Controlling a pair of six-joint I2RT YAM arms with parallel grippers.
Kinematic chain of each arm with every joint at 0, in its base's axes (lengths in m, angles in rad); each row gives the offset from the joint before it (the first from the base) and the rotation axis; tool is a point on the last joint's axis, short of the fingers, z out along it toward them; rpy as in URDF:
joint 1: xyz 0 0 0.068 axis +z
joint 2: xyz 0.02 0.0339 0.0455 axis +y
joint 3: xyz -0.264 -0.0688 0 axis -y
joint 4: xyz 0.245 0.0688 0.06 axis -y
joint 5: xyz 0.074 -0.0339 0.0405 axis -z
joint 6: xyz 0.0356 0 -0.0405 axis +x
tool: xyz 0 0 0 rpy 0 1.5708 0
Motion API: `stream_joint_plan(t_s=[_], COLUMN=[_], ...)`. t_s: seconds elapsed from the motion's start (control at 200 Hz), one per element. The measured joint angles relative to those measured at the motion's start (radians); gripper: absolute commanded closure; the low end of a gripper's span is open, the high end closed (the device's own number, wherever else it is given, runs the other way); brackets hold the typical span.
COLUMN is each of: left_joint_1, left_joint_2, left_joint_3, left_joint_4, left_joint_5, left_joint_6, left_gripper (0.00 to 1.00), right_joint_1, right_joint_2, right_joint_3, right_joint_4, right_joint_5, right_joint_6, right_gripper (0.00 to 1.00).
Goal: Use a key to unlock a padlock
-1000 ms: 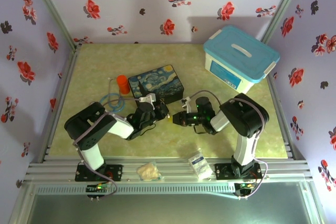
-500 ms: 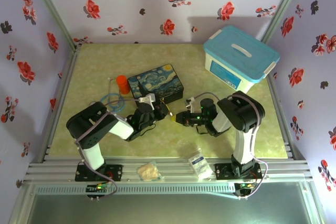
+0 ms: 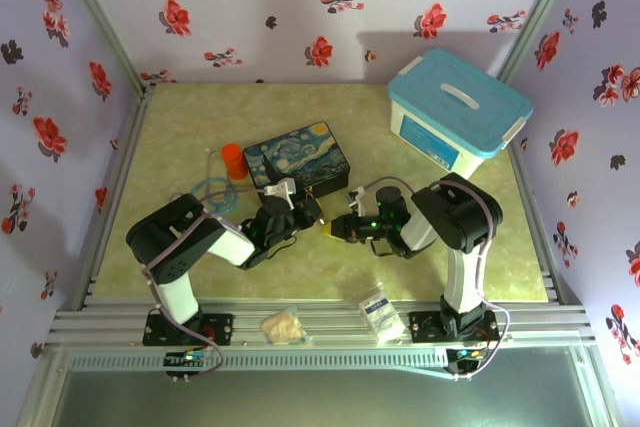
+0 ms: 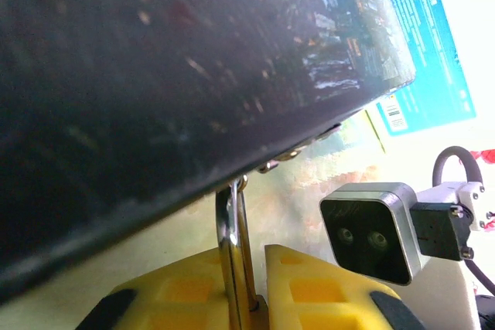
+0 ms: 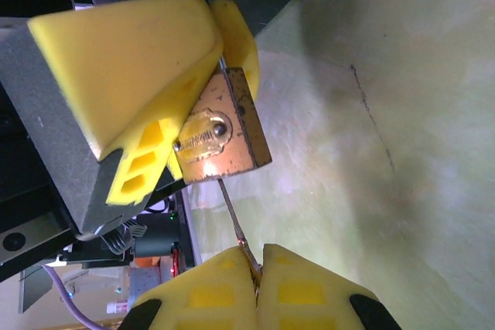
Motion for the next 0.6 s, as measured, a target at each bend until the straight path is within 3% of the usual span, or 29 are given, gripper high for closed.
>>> stream_joint_plan(t_s=[0.6], left_joint_1=[0.0], left_joint_2=[0.027], left_joint_3=[0.006], left_joint_4=[0.069], left_joint_5=[0.003], left_joint_6=[-0.029], left_gripper=[0.98], right_joint_1=[-0.039], right_joint_2=[0.084], right_joint_3=[0.013], right_joint_4=[0.18], right_joint_5=[-0.066], right_joint_6=[0.152], right_gripper=[1.0])
